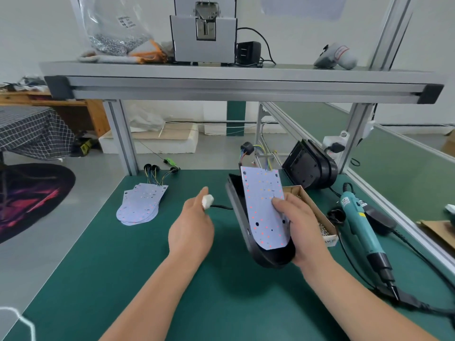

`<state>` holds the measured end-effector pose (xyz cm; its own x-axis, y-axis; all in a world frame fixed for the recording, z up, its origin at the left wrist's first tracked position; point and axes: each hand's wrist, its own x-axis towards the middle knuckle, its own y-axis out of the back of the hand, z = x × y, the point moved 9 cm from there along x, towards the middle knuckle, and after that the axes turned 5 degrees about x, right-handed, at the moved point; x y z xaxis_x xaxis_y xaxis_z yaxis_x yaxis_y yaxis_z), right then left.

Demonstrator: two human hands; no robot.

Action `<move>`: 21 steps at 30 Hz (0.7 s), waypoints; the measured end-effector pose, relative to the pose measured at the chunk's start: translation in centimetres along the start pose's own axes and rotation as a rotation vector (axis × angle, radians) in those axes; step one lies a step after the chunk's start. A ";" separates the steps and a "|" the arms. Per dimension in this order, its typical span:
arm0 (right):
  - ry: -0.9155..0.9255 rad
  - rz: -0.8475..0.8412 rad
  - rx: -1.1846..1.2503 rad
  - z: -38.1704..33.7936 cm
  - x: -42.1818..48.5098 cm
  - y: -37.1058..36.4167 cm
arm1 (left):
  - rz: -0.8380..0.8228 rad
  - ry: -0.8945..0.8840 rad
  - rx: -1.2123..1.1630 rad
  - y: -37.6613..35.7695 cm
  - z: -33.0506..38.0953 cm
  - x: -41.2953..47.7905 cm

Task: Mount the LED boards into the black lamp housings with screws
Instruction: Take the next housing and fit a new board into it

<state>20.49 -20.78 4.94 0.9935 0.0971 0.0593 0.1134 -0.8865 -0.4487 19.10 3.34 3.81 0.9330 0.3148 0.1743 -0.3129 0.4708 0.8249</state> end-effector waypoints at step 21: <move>-0.098 -0.022 0.018 2.1 -0.5 -1.0 | -0.461 -0.108 -0.982 -2.9 4.4 -2.6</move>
<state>19.88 -19.01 3.43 0.9867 0.1613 -0.0182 0.1345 -0.8753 -0.4644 18.38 -2.42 3.37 0.9927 -0.1122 0.0446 0.1103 0.9930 0.0419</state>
